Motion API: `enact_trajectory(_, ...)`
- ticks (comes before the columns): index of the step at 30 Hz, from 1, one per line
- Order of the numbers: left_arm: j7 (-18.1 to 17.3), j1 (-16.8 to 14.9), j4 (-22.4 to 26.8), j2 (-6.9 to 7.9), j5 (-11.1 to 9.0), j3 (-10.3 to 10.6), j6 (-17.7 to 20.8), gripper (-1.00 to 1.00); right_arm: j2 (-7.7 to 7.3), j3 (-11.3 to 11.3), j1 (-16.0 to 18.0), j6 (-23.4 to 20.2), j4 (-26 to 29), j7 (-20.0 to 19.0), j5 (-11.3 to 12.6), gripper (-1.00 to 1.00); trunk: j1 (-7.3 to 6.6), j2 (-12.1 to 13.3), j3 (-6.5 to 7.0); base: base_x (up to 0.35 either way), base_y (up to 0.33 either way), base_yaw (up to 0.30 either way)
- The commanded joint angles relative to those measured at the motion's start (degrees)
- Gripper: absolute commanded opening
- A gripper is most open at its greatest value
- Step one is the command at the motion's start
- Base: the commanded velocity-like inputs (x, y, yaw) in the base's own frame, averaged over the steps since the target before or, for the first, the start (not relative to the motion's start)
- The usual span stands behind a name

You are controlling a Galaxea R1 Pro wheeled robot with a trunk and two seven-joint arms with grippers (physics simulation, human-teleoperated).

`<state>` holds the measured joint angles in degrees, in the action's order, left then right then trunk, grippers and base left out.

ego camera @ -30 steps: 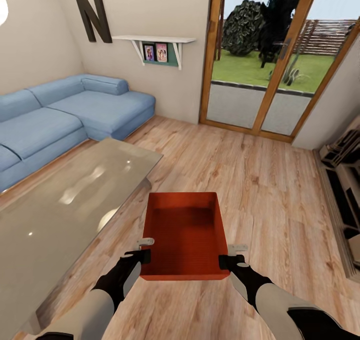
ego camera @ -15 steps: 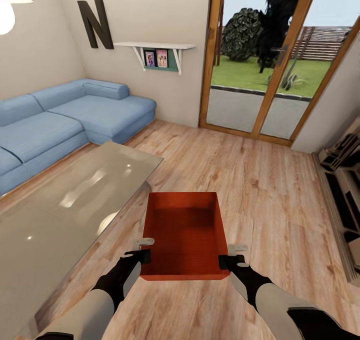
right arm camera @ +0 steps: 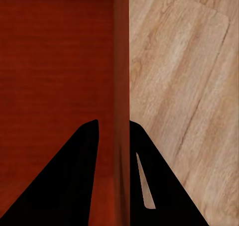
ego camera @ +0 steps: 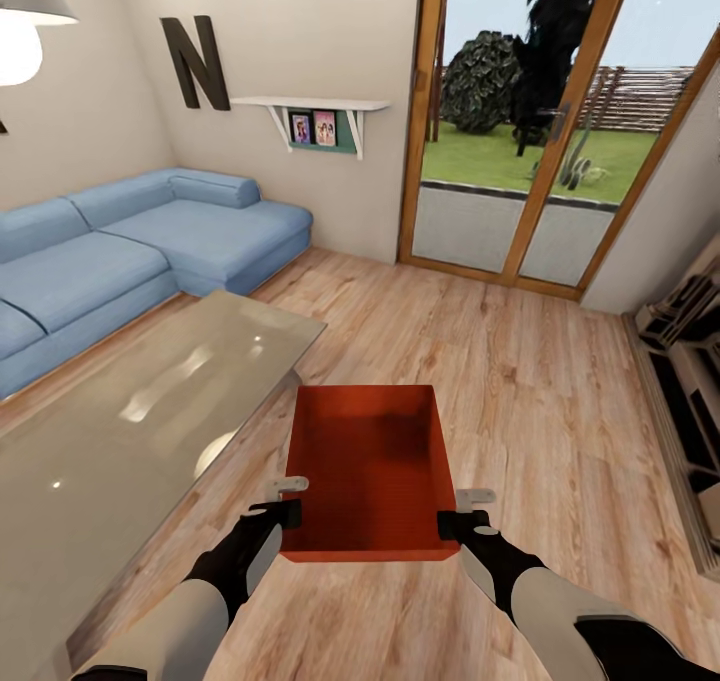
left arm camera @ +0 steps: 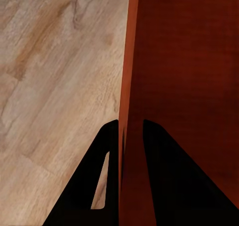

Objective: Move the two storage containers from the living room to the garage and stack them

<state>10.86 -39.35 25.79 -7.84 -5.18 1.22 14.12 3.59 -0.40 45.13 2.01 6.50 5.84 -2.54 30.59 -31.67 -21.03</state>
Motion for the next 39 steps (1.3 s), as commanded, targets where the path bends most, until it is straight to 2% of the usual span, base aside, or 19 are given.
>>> enact_trajectory(1, 0.91, -0.02, 0.23, 0.9, 0.96, -0.34, 0.47, -1.0, 0.0, -1.49, 0.05, 0.18, -0.1, 0.2, -0.27, -1.0, 0.02, -0.07, 0.02, 0.0, 0.0, 0.0)
enact_trajectory(39, 0.91, -0.02, 0.25, 1.2, 0.87, -0.34, 0.49, -1.0, -0.07, -1.45, 0.05, 0.18, -0.09, 0.2, -0.27, -1.0, 0.02, -0.07, 3.53, 0.0, 0.0, 0.0)
